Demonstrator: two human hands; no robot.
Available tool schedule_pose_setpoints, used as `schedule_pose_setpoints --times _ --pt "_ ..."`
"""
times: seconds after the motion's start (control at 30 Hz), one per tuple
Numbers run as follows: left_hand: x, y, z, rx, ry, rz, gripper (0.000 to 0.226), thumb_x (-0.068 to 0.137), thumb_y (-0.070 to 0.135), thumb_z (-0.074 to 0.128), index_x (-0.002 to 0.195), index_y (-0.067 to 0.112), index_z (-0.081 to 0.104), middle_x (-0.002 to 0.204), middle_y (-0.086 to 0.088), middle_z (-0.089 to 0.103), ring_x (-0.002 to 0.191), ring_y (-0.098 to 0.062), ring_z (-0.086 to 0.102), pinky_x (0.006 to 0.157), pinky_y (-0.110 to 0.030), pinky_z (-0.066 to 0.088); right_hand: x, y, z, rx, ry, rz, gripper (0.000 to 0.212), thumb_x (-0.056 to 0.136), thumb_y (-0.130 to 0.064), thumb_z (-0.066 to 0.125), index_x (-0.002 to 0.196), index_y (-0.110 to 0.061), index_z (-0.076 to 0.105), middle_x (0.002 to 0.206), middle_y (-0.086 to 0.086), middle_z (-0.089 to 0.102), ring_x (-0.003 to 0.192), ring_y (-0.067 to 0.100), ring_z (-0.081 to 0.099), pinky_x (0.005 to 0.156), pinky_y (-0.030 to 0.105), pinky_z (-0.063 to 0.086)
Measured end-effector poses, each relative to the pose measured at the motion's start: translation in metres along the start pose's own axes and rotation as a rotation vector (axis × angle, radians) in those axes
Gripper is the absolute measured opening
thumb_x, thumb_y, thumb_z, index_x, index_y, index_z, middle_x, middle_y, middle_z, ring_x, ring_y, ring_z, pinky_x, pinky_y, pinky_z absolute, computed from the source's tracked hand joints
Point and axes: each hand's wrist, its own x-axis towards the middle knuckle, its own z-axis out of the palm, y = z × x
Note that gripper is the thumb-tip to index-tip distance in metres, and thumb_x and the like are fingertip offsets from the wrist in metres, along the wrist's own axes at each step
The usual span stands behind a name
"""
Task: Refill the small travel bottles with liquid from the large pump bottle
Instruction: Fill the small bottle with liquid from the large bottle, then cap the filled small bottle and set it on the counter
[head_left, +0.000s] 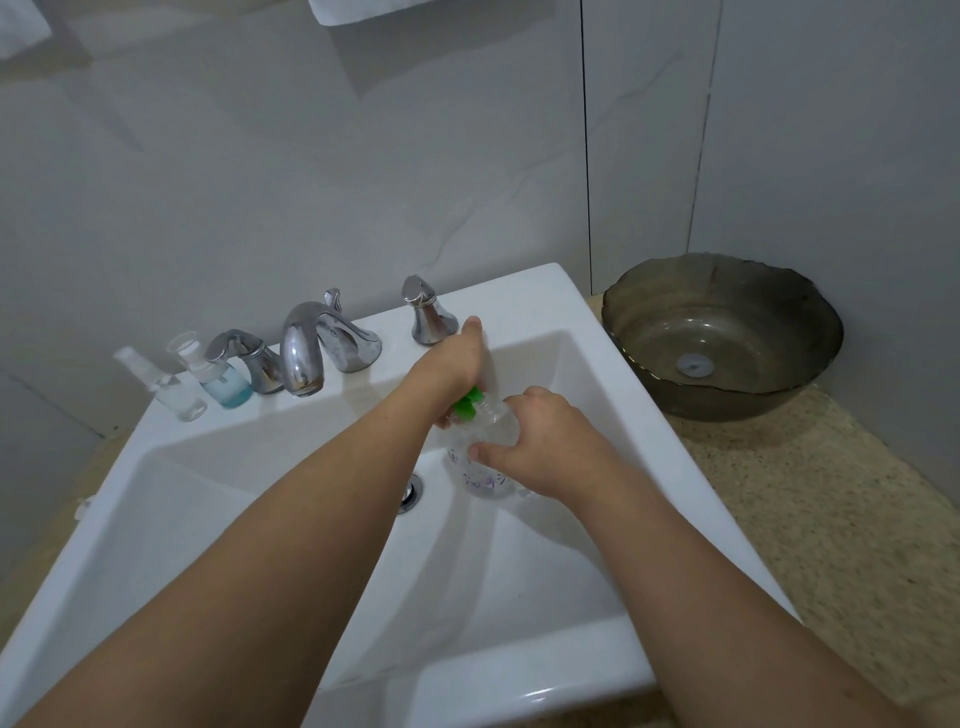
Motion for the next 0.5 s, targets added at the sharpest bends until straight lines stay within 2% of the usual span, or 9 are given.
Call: schedule_pose_setpoints --times 0.13,0.3,0.37,0.5 --pt "0.005 -0.004 0.001 0.038 0.042 0.034 0.087 0.099 0.060 0.007 0.119 -0.001 0.065 0.102 -0.024 0.070 0.089 -0.042 0.068 0.087 -0.049 0.058 0.001 0.000 0.001 -0.008 -0.004 -0.005 0.057 0.079 -0.058 0.068 0.121 -0.020 0.060 0.103 -0.002 0.047 0.103 0.023 0.056 0.083 0.032 0.044" --pt "0.009 -0.002 0.001 -0.022 -0.013 -0.034 0.097 0.096 0.072 0.008 0.130 -0.001 0.062 0.116 -0.024 0.067 0.099 -0.042 0.063 0.088 -0.048 0.051 0.001 0.000 0.001 -0.007 -0.004 0.007 0.058 0.080 -0.057 0.067 0.122 -0.018 0.059 0.109 0.000 0.051 0.105 0.023 0.055 0.084 0.033 0.045" --pt "0.008 -0.001 -0.003 -0.064 -0.052 -0.070 0.100 0.094 0.076 0.010 0.128 -0.002 0.062 0.116 -0.022 0.067 0.096 -0.039 0.062 0.090 -0.048 0.048 -0.001 0.001 0.001 0.010 -0.007 0.010 0.057 0.080 -0.056 0.067 0.122 -0.018 0.059 0.110 0.000 0.051 0.105 0.022 0.055 0.084 0.033 0.045" --pt "0.000 -0.006 -0.014 -0.186 -0.148 -0.085 0.091 0.097 0.070 0.013 0.091 0.001 0.072 0.101 -0.015 0.068 0.078 -0.028 0.054 0.091 -0.040 0.044 -0.005 0.001 -0.001 0.042 -0.014 0.032 0.054 0.078 -0.056 0.068 0.116 -0.019 0.062 0.106 0.000 0.052 0.102 0.022 0.056 0.084 0.033 0.046"
